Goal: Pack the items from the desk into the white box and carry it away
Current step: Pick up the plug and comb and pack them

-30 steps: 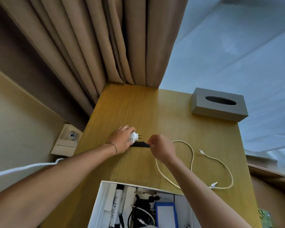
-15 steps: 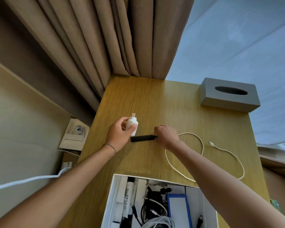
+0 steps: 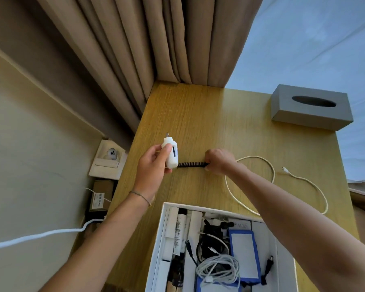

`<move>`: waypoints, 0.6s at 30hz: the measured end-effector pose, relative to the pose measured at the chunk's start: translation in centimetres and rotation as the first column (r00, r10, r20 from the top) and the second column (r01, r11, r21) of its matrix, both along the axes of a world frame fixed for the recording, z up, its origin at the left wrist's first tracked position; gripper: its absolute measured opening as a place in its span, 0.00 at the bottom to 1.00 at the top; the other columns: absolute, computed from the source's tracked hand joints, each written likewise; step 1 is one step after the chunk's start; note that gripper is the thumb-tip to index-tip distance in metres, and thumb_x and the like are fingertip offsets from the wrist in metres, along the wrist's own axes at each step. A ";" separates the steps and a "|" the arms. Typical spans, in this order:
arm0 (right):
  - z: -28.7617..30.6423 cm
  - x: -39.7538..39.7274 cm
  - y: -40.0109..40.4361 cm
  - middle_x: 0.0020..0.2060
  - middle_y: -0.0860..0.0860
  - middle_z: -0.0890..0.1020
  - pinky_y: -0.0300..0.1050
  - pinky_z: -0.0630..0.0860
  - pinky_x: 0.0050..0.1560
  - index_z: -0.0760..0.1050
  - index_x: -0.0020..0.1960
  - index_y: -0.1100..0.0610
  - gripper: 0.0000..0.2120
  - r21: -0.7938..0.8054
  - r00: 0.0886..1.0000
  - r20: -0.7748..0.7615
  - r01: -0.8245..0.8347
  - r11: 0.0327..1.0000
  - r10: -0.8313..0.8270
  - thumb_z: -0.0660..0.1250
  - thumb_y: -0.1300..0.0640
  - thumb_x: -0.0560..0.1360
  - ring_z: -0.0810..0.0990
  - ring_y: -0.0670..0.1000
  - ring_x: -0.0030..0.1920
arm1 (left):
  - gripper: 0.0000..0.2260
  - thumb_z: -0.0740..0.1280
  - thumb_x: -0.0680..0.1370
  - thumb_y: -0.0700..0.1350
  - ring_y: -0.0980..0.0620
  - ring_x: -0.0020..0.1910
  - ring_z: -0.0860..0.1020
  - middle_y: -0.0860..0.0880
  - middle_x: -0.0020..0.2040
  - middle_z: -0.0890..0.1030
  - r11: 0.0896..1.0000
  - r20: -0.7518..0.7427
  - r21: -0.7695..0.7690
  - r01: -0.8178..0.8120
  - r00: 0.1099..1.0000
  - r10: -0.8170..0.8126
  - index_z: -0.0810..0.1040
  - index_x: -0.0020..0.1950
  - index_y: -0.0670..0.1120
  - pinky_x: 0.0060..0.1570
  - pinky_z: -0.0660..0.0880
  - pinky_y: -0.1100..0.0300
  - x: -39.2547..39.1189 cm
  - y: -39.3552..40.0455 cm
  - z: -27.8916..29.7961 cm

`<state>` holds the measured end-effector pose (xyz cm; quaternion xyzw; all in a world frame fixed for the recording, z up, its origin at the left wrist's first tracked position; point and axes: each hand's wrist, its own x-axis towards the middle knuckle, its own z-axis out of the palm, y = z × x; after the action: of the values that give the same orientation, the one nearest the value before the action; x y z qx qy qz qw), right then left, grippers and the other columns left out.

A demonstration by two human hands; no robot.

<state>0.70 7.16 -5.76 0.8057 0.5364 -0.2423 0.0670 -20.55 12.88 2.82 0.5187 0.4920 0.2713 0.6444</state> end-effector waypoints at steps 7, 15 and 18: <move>4.6 -1.9 -0.5 0.36 0.50 0.77 0.43 0.66 0.29 0.70 0.43 0.53 0.07 0.197 0.975 -0.177 0.172 0.965 -0.138 0.68 0.59 0.76 0.74 0.53 0.35 | 0.13 0.62 0.80 0.57 0.55 0.37 0.78 0.46 0.43 0.81 1.000 -0.019 0.013 0.020 1.000 -0.020 0.82 0.50 0.50 0.30 0.73 0.64 -2.3 -1.8 2.5; 12.9 -5.8 -5.1 0.37 0.51 0.80 0.46 0.74 0.40 0.75 0.42 0.52 0.10 0.172 0.718 -0.645 0.468 0.867 -0.259 0.73 0.64 0.72 0.78 0.52 0.36 | 0.15 0.61 0.78 0.58 0.51 0.36 0.80 0.43 0.43 0.86 0.998 0.044 -0.055 0.039 0.998 -0.036 0.82 0.50 0.51 0.33 0.70 0.59 -4.6 -3.4 5.2; 14.9 -8.4 -8.2 0.36 0.52 0.82 0.46 0.77 0.42 0.76 0.42 0.55 0.08 0.084 0.591 -0.745 0.542 0.836 -0.309 0.73 0.64 0.73 0.82 0.52 0.39 | 0.16 0.61 0.79 0.57 0.53 0.33 0.79 0.40 0.45 0.85 0.998 0.047 -0.047 0.036 0.998 -0.034 0.82 0.53 0.48 0.31 0.70 0.61 -5.8 -4.0 5.2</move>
<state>-7.68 -1.00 9.18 0.7556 0.3389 -0.4547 -0.3278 -26.37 8.89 8.06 0.5053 0.4743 0.2602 0.6723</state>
